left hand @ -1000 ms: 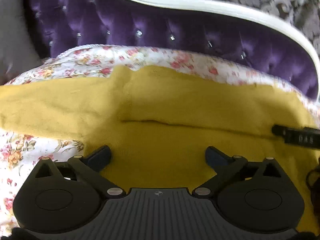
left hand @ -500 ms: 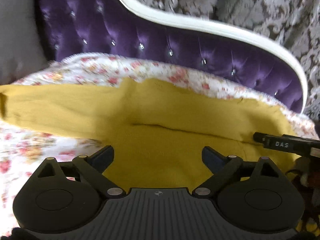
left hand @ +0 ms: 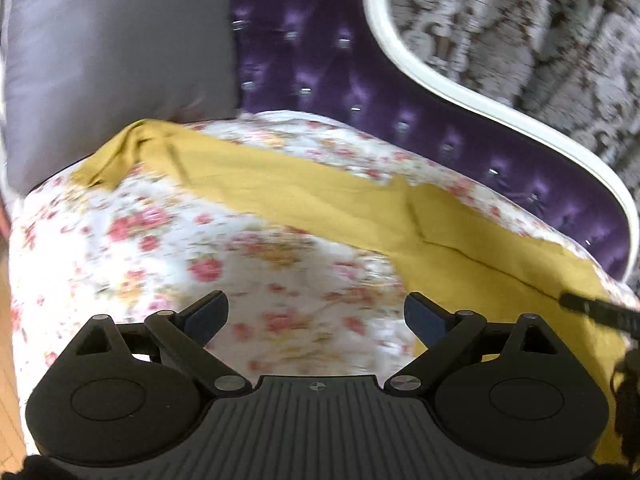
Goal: Fold small clothes
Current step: 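Move the left tool to the other sleeve by the grey pillow and grasp it, then fold the held sleeve across the sweater body with the left tool and release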
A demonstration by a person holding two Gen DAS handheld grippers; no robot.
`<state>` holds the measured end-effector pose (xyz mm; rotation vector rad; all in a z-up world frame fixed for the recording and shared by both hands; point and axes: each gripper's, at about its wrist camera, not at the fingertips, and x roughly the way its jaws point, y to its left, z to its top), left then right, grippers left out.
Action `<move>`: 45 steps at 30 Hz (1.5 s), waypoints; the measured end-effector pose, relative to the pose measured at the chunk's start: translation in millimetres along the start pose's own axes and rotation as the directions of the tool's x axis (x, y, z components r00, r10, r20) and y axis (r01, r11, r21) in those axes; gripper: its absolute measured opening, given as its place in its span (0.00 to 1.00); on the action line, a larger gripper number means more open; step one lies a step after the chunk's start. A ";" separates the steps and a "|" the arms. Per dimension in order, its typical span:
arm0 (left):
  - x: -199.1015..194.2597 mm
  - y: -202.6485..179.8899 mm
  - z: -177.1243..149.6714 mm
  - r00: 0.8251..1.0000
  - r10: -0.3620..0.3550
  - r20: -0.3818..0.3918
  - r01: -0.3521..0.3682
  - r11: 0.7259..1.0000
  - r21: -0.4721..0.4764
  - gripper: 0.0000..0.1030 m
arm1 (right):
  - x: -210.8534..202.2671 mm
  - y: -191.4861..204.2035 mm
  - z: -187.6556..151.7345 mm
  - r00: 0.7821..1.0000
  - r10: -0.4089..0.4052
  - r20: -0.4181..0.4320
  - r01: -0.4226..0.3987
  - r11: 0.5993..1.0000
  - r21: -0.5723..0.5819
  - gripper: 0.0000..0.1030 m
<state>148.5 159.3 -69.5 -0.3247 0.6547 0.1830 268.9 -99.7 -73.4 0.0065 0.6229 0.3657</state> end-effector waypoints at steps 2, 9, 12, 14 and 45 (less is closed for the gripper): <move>3.5 13.1 5.3 1.000 0.017 0.005 -0.016 0.999 -0.033 0.93 | 2.2 14.1 -5.1 1.000 0.024 -0.011 -0.024 0.999 -0.039 1.00; 30.2 40.7 39.7 0.995 0.088 0.051 -0.084 0.994 -0.075 0.93 | 21.3 34.5 -21.5 0.997 0.038 -0.072 -0.044 0.995 -0.086 0.99; 49.1 49.9 56.5 0.989 0.134 0.060 -0.128 0.987 -0.095 0.93 | 21.9 32.1 -24.8 0.996 0.038 -0.081 -0.044 0.996 -0.071 0.99; 64.0 56.3 66.7 0.984 0.169 0.055 -0.162 0.980 -0.115 0.93 | 21.4 29.3 -24.9 0.996 0.043 -0.081 -0.047 0.998 -0.049 0.99; 77.9 -162.3 84.0 0.970 0.036 0.242 -0.132 0.911 0.391 0.07 | -13.0 -21.1 -14.4 0.999 0.034 -0.024 -0.031 0.990 0.140 0.99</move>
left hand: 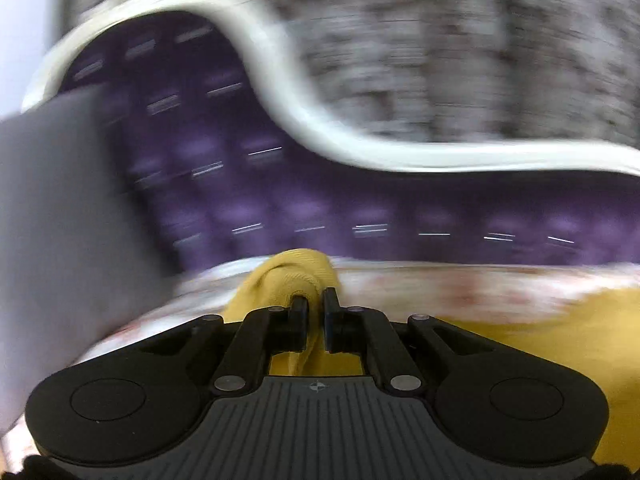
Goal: Fold small clothes
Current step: 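Fold the held sleeve across the sweater body with the left tool and release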
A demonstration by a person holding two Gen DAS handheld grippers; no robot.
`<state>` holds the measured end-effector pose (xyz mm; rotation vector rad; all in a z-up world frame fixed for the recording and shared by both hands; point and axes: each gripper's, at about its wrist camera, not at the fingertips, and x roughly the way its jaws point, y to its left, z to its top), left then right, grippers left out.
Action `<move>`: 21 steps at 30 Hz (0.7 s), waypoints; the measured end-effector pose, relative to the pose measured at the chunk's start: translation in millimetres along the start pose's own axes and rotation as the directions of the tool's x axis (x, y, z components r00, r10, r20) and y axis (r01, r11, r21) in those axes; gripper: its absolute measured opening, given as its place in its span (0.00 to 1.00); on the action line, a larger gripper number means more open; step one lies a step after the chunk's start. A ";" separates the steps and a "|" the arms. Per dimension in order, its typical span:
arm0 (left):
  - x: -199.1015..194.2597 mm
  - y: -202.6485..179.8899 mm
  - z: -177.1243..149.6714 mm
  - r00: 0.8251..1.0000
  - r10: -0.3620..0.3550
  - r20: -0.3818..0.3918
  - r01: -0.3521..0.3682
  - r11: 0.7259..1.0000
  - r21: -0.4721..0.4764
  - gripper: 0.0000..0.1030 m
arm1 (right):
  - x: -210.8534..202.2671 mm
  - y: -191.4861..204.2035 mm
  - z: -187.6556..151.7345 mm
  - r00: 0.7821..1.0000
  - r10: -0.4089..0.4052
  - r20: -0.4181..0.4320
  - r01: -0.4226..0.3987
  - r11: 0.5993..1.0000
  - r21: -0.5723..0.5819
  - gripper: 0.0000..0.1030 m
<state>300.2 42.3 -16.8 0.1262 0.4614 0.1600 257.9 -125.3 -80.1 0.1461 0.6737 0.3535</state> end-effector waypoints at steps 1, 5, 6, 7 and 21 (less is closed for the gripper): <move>-2.3 -29.7 -0.2 0.999 -0.047 0.009 0.046 0.998 0.045 0.07 | -5.4 -6.5 0.6 1.000 -0.013 0.003 0.013 1.000 0.008 0.99; 14.2 -111.4 -18.2 0.961 -0.240 -0.139 0.258 0.958 0.128 0.30 | -25.6 -34.5 -0.1 0.997 -0.074 -0.007 0.075 0.996 0.041 0.99; 19.0 -122.7 -24.6 0.943 -0.276 -0.186 0.300 0.947 0.117 0.38 | -29.9 -40.4 -0.6 0.996 -0.085 -0.009 0.086 0.995 0.053 0.99; 20.7 -131.7 -31.8 0.928 -0.303 -0.216 0.331 0.938 0.107 0.49 | -33.5 -46.2 -1.1 0.996 -0.093 -0.011 0.093 0.994 0.064 0.99; -38.0 -77.8 -71.2 0.952 -0.227 -0.208 0.251 0.963 0.100 0.71 | -28.3 -45.9 25.6 0.997 -0.055 0.052 0.054 0.998 0.036 0.99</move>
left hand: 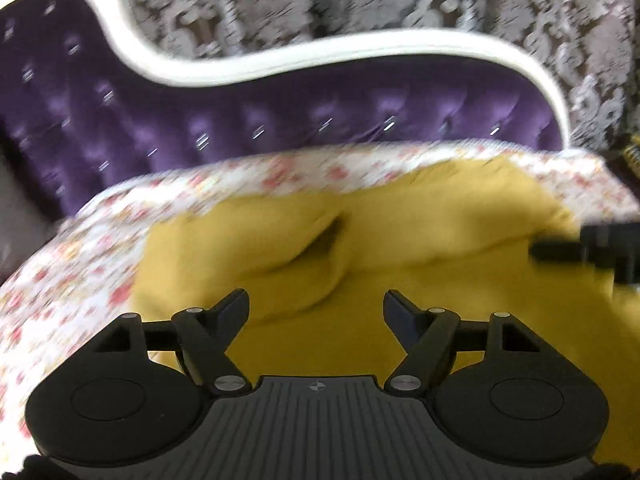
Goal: Fold small clothes
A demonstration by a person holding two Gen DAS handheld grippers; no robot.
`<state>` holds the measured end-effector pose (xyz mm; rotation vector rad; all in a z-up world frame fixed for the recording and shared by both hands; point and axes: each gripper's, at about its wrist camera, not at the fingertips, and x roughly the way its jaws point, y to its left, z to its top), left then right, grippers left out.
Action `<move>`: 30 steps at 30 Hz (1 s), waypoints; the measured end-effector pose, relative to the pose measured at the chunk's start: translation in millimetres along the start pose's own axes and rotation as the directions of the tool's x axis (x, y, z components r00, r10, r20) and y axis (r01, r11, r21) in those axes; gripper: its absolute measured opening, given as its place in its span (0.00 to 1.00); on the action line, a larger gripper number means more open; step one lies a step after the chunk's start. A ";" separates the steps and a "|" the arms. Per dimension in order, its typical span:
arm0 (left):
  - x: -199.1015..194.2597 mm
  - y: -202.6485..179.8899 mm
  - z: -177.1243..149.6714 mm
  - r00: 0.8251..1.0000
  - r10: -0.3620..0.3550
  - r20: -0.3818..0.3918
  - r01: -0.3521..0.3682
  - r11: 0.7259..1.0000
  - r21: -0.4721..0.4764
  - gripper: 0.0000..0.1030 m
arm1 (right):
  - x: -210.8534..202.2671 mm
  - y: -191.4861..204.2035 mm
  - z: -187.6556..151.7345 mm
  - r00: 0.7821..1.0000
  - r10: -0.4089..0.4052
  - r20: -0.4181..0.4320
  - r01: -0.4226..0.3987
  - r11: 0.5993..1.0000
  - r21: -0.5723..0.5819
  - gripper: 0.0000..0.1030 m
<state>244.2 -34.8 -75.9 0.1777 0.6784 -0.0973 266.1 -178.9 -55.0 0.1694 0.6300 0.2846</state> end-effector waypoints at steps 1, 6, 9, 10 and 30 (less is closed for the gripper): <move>0.2 5.8 -6.3 1.000 0.017 -0.016 -0.017 1.000 -0.010 0.71 | 4.2 7.0 4.3 1.000 0.011 0.005 -0.011 1.000 -0.024 0.99; 8.0 23.7 -29.0 0.996 0.047 -0.078 -0.052 0.996 -0.067 0.71 | 29.9 48.7 20.9 0.998 0.054 0.012 -0.051 0.981 -0.187 0.99; 10.5 31.9 -45.8 0.997 0.051 -0.055 -0.057 0.991 -0.122 0.76 | 48.3 72.4 27.9 0.998 0.069 0.007 -0.064 0.955 -0.289 0.99; 9.8 32.1 -48.8 0.997 0.058 -0.042 -0.063 0.990 -0.125 0.76 | 55.1 80.7 30.2 0.997 0.072 0.005 -0.067 0.943 -0.327 0.99; 8.5 27.4 -52.9 0.996 0.085 -0.025 -0.088 0.983 -0.161 0.84 | 142.0 138.1 23.5 0.995 0.000 -0.096 -0.053 0.836 -0.546 0.20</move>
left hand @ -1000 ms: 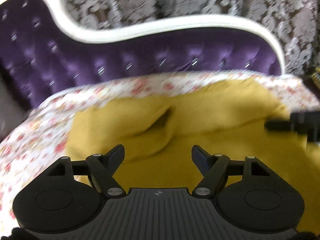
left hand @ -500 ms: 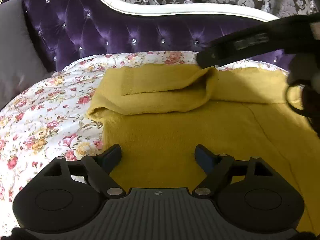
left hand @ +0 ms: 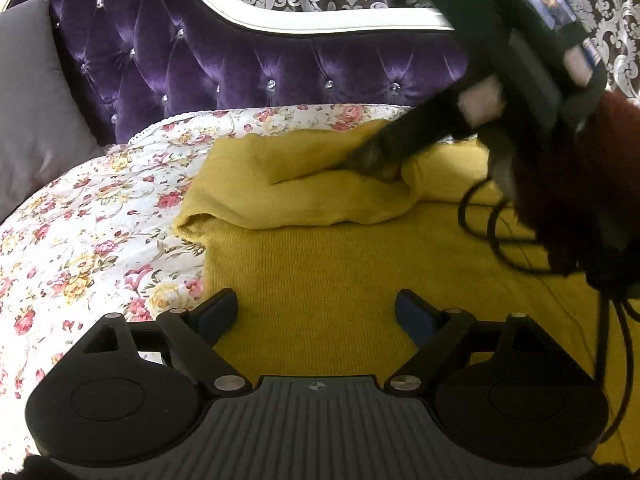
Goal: Fold small clothes
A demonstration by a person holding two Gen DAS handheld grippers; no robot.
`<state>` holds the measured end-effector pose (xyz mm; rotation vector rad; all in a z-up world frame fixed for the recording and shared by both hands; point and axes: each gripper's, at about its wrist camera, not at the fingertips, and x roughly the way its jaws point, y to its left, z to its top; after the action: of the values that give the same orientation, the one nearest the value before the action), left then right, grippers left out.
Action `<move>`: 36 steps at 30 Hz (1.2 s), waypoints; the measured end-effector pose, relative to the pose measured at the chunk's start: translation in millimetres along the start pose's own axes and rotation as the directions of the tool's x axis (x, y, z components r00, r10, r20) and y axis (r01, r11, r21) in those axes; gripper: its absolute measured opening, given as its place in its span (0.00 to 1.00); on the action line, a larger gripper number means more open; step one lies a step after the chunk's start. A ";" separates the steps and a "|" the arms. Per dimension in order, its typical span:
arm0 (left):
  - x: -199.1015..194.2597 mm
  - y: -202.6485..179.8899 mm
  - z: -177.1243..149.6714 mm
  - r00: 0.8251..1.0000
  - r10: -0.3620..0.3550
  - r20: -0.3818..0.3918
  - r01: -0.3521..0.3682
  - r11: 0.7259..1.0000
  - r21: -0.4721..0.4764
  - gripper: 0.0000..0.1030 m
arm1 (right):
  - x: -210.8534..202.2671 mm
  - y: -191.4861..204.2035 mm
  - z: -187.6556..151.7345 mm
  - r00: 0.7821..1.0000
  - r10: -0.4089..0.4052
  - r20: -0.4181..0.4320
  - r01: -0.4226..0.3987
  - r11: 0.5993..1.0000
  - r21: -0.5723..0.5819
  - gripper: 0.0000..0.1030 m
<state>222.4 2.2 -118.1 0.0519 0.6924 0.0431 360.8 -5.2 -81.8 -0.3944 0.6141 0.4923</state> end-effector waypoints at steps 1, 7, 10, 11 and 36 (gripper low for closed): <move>0.2 0.2 0.0 1.000 0.000 0.000 0.000 1.000 0.000 0.84 | -4.8 -6.7 2.1 1.000 0.014 0.014 -0.014 0.999 0.042 0.18; 0.8 0.6 -0.1 1.000 0.001 -0.001 -0.001 1.000 0.001 0.84 | -47.7 -63.5 -5.1 0.995 -0.020 0.094 -0.010 0.950 0.312 0.12; 0.7 0.6 -0.1 1.000 0.001 0.000 -0.001 1.000 0.000 0.84 | -63.8 -95.9 -26.6 0.996 -0.051 0.073 0.015 0.905 0.426 0.12; 0.6 0.7 -0.2 1.000 0.000 0.000 0.000 1.000 0.000 0.84 | -65.2 -104.1 -34.3 0.997 -0.060 0.057 0.028 0.891 0.453 0.12; 1.2 0.6 0.6 1.000 0.006 0.000 -0.006 1.000 -0.004 0.85 | 13.9 15.3 6.2 0.999 0.009 0.045 -0.005 0.996 -0.090 0.79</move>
<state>223.7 2.8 -118.3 0.0499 0.6916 0.0500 365.1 14.6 -89.0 -0.4653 0.5513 0.5357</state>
